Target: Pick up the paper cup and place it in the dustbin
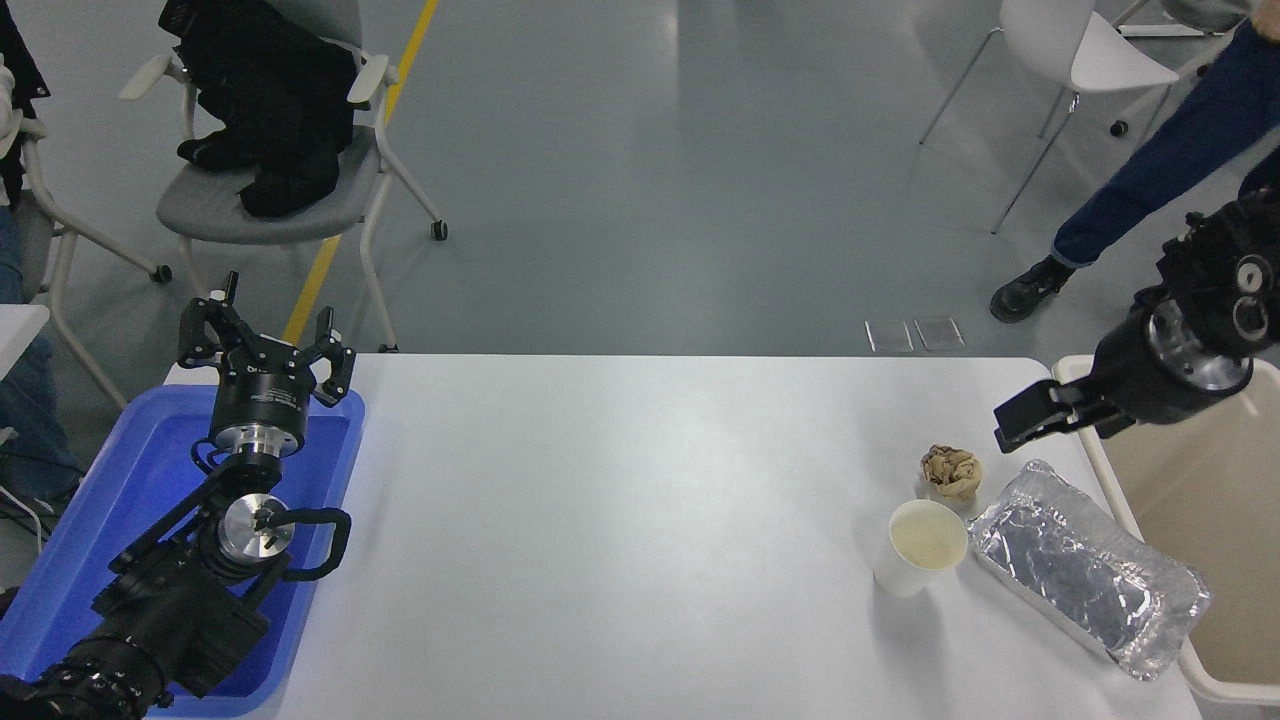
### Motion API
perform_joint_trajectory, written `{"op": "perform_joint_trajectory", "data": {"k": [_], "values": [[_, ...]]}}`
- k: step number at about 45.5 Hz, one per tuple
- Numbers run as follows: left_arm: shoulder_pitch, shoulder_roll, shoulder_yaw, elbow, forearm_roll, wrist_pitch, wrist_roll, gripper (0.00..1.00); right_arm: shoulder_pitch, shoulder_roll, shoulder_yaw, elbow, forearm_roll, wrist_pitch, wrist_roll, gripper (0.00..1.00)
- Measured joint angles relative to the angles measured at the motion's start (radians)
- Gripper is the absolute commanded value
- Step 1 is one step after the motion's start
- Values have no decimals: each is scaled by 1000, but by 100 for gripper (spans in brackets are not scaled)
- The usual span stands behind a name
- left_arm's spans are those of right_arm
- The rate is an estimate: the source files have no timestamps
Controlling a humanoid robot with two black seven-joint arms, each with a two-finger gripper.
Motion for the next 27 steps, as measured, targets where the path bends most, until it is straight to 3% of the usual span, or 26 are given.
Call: {"op": "perform_joint_trajectory", "data": {"k": [27], "values": [[0, 0, 1, 0, 0, 0, 0, 99, -255, 15, 179, -98, -11, -55, -7, 100]]}}
